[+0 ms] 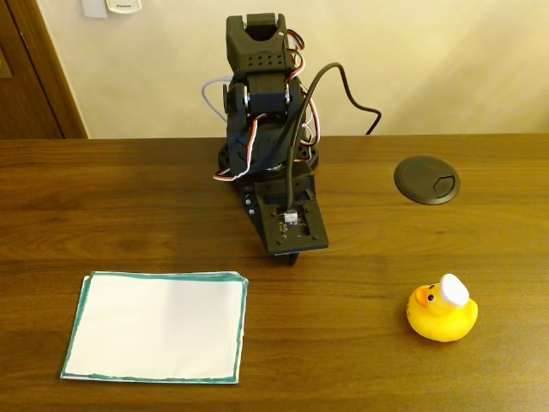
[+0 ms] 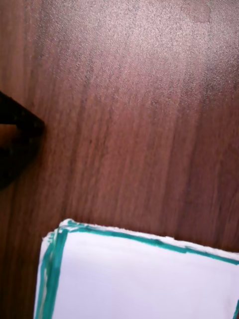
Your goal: Grab the yellow duck toy and put inside the green color rectangle box on the table
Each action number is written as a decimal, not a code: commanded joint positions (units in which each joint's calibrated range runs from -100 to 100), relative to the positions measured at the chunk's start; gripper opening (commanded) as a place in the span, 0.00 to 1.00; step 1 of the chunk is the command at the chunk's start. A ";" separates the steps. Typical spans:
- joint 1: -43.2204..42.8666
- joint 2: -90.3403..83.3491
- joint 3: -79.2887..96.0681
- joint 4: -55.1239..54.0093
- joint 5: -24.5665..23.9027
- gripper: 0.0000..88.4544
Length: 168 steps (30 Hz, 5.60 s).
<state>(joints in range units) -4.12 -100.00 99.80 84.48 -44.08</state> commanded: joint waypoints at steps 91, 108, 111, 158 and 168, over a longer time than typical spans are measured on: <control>-30.87 40.77 -23.29 -41.66 0.88 0.30; -44.90 82.58 -39.13 -63.22 -2.59 0.38; -45.85 84.24 -39.31 -65.52 -2.78 0.38; 24.21 58.58 -35.31 -47.11 16.12 0.00; 29.00 57.62 -29.93 -48.82 16.07 0.00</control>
<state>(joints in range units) 23.61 -39.74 68.93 36.46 -28.01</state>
